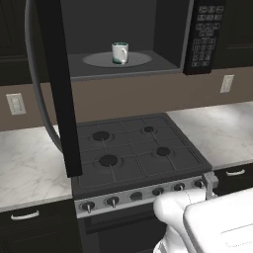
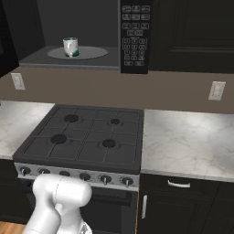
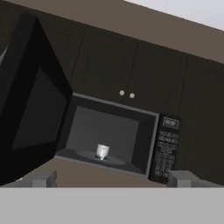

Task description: Pick the mug from the counter and place it inside the microwave. Then close the microwave.

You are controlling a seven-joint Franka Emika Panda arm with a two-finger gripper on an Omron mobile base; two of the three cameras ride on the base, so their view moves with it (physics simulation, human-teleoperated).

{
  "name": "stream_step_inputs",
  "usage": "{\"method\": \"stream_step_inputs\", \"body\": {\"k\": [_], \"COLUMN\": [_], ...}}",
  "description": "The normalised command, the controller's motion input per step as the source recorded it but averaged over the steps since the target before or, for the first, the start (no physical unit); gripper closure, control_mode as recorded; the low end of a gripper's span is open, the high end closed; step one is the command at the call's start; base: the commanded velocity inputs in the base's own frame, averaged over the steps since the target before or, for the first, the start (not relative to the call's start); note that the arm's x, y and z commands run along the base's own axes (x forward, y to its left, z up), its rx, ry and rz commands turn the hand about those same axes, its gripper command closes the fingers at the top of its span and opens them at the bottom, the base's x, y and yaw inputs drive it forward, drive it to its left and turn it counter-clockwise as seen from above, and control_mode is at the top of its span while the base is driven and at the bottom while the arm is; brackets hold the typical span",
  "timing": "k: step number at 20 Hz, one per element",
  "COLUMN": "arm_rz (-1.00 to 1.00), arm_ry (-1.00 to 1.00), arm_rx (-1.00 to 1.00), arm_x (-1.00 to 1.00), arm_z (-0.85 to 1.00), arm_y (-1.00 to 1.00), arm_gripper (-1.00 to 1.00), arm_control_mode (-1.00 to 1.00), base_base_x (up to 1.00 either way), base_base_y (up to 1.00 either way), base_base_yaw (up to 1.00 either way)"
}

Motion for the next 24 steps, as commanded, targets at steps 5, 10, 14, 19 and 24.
{"method": "stream_step_inputs", "body": {"k": [5,10,14,19,24], "arm_rz": [-0.27,-0.31,-0.32,-0.28,-0.03], "arm_ry": [0.0,0.0,0.0,0.0,0.0], "arm_rx": [0.0,0.0,0.0,0.0,0.0], "arm_x": [-0.01,0.0,0.0,0.0,0.0], "arm_z": [0.0,0.0,0.0,0.0,-0.01], "arm_y": [0.1,0.2,0.18,0.2,0.3], "arm_gripper": [-1.0,-1.0,-1.0,-1.0,-1.0], "arm_control_mode": [-1.0,-1.0,-1.0,-1.0,-1.0], "base_base_x": [0.0,0.0,0.0,0.0,0.0], "base_base_y": [0.0,0.0,0.0,0.0,0.0], "base_base_yaw": [0.0,0.0,0.0,0.0,0.0]}}
